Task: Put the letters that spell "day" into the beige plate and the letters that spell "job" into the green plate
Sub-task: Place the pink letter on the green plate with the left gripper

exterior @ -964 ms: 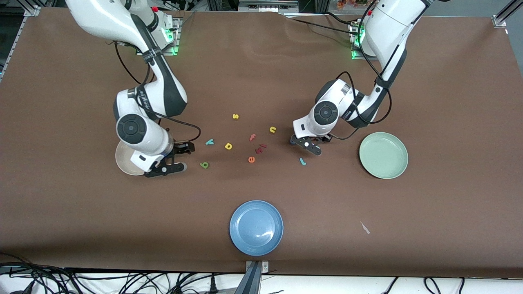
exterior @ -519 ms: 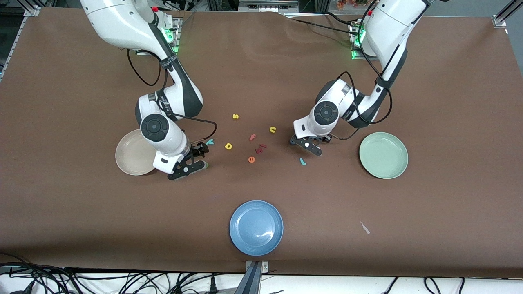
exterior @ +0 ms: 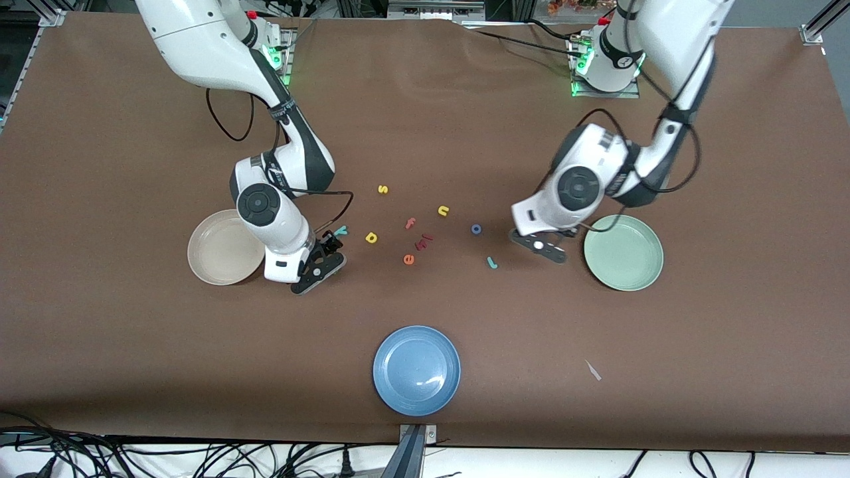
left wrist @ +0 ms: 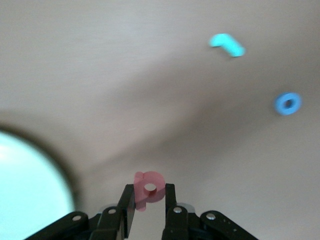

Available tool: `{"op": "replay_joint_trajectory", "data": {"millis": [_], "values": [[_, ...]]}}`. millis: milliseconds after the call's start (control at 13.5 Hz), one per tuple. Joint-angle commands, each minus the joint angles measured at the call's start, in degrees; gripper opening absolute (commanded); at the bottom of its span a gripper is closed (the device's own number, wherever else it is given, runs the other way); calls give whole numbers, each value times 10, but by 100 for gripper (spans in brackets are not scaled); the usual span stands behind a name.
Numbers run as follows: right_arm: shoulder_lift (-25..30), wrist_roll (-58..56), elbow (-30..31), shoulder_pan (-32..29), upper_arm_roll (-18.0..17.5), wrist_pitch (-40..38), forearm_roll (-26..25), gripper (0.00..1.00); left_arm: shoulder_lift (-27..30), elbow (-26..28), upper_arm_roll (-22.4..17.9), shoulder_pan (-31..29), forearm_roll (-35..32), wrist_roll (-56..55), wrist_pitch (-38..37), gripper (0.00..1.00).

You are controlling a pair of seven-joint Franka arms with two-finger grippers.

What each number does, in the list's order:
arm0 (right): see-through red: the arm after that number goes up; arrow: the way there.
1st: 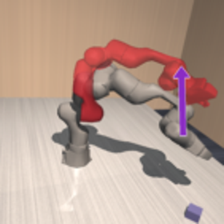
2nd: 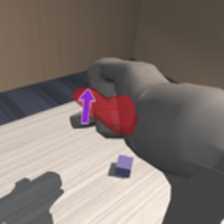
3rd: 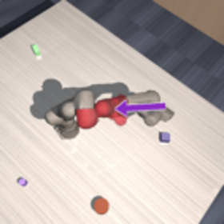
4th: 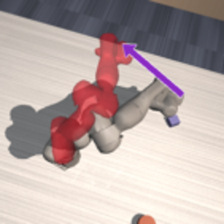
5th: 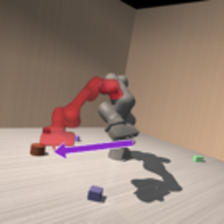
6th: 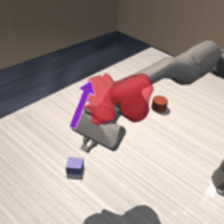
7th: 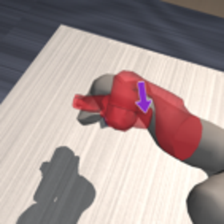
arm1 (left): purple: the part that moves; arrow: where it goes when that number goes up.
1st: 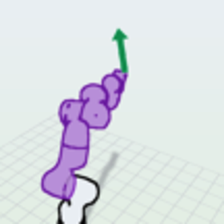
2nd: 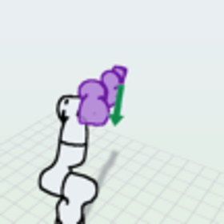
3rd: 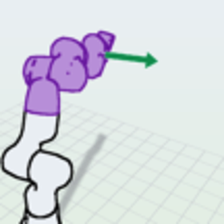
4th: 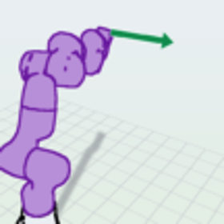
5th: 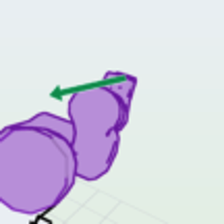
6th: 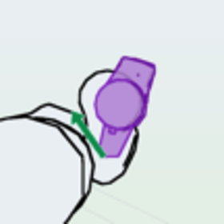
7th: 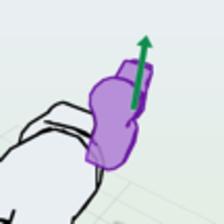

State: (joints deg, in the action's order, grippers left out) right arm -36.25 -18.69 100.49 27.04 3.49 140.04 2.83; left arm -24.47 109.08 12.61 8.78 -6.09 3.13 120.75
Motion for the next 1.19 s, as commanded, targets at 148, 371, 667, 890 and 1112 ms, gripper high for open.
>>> {"op": "replay_joint_trajectory", "data": {"millis": [148, 371, 667, 890, 1112], "values": [[-20, -49, 14, -2, -9, 30, 2, 100, -8, 6, 5, -115, -14, 114, -2, 5], [-22, -49, 16, -2, -12, 33, 3, 100, -37, 10, 2, -121, -28, 114, 7, 5], [-24, -49, 38, -1, -12, 68, 3, 86, -53, 11, 3, -124, -51, 106, 8, 10], [-24, -45, 38, -1, -12, 65, 3, 68, -54, 10, 4, -124, -51, 107, 6, 99], [-23, -41, 37, 1, -13, 65, 3, 66, -37, 1, 9, -117, -51, 101, -2, 100]]}}
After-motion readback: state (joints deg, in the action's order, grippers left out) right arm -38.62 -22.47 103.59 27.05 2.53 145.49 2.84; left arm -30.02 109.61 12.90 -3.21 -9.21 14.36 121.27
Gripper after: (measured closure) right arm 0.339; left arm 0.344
